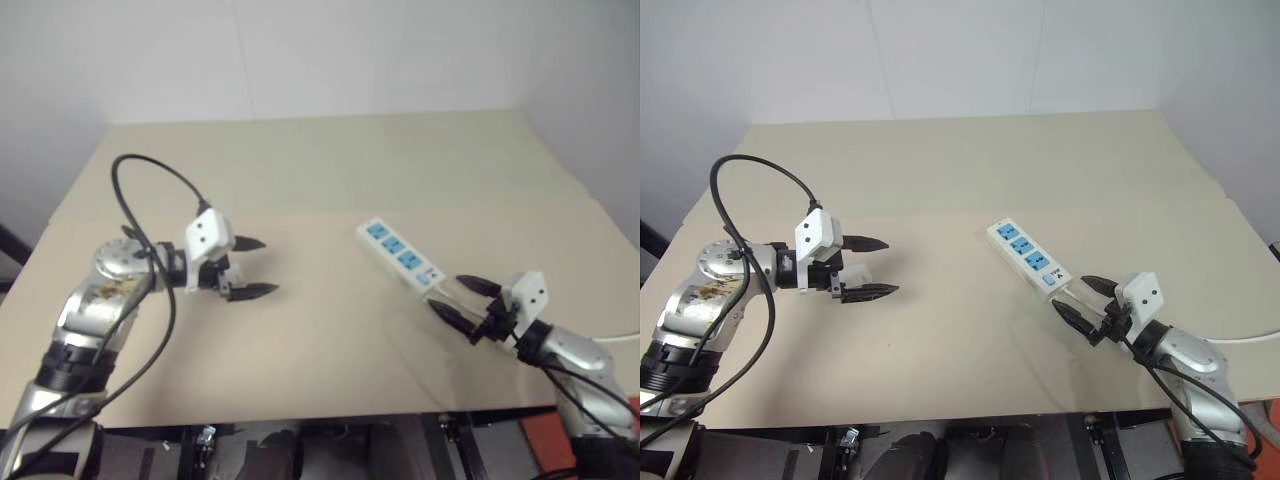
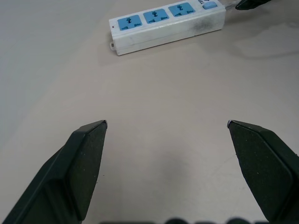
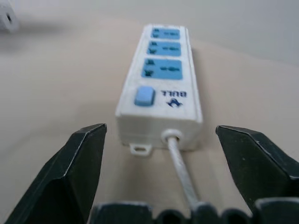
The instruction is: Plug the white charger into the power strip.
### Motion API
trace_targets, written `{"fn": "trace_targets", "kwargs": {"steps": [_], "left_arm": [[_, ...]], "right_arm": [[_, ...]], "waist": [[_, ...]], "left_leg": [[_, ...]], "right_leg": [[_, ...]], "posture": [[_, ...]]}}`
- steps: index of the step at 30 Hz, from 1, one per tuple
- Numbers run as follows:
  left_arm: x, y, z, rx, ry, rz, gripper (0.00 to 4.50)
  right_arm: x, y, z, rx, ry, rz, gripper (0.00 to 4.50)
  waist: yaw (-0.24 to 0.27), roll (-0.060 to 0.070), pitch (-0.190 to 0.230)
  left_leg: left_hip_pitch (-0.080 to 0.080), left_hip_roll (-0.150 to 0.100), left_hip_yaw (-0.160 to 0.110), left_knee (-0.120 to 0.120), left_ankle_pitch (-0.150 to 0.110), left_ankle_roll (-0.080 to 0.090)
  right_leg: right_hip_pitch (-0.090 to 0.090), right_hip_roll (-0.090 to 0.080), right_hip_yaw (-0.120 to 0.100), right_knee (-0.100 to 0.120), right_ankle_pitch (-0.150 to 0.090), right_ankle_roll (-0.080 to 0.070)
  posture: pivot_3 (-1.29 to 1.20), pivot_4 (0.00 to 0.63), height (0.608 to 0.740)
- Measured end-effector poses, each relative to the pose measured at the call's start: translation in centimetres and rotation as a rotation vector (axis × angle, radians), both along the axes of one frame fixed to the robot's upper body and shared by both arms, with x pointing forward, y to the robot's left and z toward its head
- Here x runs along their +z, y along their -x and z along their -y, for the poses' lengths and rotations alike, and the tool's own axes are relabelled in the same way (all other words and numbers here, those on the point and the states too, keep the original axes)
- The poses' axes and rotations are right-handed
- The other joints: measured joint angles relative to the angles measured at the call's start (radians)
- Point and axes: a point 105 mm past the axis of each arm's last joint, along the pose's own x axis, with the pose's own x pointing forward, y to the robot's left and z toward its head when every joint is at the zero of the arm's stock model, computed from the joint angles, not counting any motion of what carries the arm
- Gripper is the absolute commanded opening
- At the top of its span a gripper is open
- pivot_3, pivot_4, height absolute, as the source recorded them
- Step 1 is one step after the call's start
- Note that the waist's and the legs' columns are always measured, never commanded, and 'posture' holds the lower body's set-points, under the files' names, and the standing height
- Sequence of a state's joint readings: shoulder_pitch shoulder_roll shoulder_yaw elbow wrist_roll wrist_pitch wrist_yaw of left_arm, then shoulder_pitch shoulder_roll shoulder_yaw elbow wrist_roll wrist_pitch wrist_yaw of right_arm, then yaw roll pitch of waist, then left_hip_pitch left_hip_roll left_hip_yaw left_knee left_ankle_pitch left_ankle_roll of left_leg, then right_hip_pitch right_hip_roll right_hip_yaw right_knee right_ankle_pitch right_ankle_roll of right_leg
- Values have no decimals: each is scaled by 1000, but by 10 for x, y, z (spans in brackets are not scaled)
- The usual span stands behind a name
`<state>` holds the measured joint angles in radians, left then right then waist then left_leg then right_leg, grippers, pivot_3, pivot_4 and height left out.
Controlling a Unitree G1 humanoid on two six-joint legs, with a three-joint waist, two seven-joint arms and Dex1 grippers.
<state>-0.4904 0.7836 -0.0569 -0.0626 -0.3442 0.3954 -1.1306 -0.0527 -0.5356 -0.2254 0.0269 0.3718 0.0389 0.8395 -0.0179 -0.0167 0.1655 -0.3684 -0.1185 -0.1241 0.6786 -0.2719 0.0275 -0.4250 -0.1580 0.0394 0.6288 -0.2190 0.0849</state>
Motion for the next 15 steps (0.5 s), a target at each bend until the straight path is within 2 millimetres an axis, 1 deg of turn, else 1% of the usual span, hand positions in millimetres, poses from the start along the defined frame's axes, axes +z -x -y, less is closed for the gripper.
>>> {"fn": "trace_targets", "kwargs": {"steps": [3,7,11,15], "left_arm": [[0,0,0,-2,-1,1,4500],[-2,2,0,-4,-3,-1,4500],[-4,4,-1,-1,-2,-7,4500],[-3,4,-1,-1,1,1,4500]], "right_arm": [[-3,-7,-14,-31,-26,28,4469],[3,-18,-24,-25,-48,62,4469],[-2,-28,-26,-65,-43,72,4469],[-10,-33,-33,-57,-36,54,4469]], "waist": [[-3,0,0],[0,0,0],[0,0,0],[-1,0,0]], "left_leg": [[0,0,0,0,0,0],[0,0,0,0,2,-4],[0,1,1,0,2,-4],[0,2,1,0,2,-4]], "right_leg": [[-1,0,1,1,0,0],[-1,0,1,0,0,0],[-1,1,1,0,0,0],[-1,3,1,0,0,-1]], "posture": [[0,150,740],[0,150,740],[0,150,740],[0,150,740]]}}
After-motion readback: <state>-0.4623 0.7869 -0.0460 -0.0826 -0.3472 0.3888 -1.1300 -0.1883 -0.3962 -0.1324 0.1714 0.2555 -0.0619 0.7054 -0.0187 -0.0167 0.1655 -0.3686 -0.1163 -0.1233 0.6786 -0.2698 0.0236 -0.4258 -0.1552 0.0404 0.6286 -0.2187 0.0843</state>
